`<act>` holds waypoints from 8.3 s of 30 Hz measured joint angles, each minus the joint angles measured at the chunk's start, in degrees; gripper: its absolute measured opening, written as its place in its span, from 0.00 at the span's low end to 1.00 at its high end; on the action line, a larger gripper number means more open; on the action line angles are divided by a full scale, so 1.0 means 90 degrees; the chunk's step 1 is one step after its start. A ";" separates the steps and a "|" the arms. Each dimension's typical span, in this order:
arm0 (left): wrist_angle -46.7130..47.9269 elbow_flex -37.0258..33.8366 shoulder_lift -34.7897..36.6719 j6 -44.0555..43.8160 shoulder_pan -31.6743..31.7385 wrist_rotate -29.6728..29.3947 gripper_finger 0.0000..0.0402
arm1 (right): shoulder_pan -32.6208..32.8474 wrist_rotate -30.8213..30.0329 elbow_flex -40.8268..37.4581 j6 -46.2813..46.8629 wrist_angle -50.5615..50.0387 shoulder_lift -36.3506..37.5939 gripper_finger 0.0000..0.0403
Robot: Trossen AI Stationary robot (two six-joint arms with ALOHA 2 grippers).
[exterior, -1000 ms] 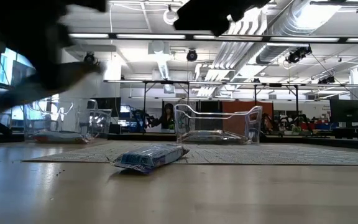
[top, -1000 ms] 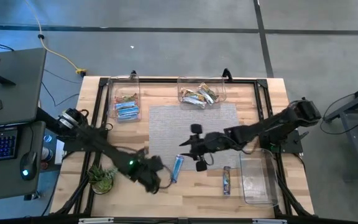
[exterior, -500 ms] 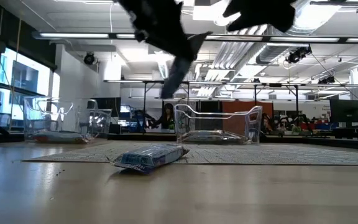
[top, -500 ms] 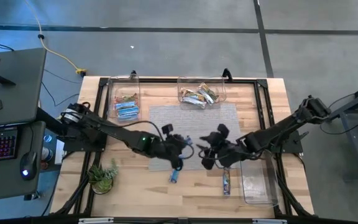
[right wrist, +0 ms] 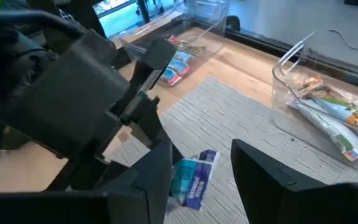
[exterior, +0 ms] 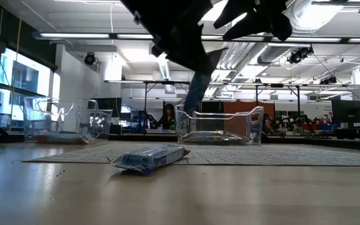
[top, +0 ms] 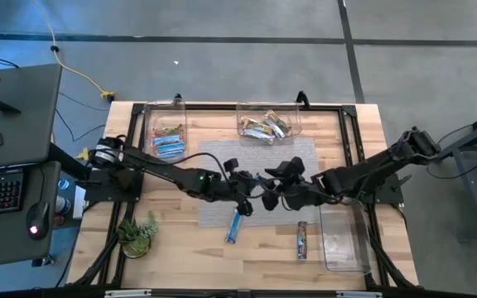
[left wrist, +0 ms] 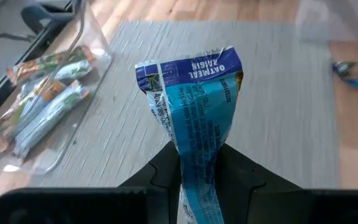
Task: Pick and place Granola Bars by type
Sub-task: Put the blue granola bar into the bottom transparent bin
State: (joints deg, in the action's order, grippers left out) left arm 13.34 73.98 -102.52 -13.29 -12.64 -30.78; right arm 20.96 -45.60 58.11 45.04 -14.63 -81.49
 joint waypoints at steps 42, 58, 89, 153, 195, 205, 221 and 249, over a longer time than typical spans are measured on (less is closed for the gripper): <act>-0.0923 0.0004 -0.0104 0.0786 0.0284 -0.1185 0.18 | -0.0951 0.1203 0.0002 -0.0845 -0.0053 -0.0034 0.29; -0.1120 0.0004 -0.0104 0.0847 0.0286 -0.1113 0.18 | -0.0948 0.1060 0.0002 -0.1327 -0.0070 -0.0034 0.03; -0.0864 0.0019 -0.0087 0.0435 0.0282 -0.0326 0.52 | -0.0936 0.0738 -0.0007 -0.1396 -0.0369 -0.0044 0.01; 0.0802 0.0009 -0.0044 0.0614 0.0282 0.0039 0.59 | 0.2075 0.6104 -0.2293 0.4250 -0.4250 0.2385 0.20; 0.0681 0.0009 -0.0046 0.0446 0.0279 0.0208 0.59 | -0.0266 0.6397 -0.0835 -0.1354 -0.2494 -0.0107 0.27; 0.0681 0.0009 -0.0046 0.0444 0.0279 0.0208 0.59 | -0.0514 0.6995 -0.0835 -0.1598 -0.2830 -0.0770 0.27; 0.0726 0.0009 -0.0049 0.0428 0.0282 0.0368 0.59 | -0.0494 0.7331 -0.0838 -0.1531 -0.2671 -0.1357 0.27; 0.0729 0.0009 -0.0049 0.0444 0.0279 0.0531 0.59 | 0.0060 0.8019 -0.1529 -0.0574 -0.0785 -0.1413 0.00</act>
State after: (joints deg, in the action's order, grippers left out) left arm 19.90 74.06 -102.96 -9.30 -10.13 -26.00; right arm 21.50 26.57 44.35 39.87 -21.70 -94.21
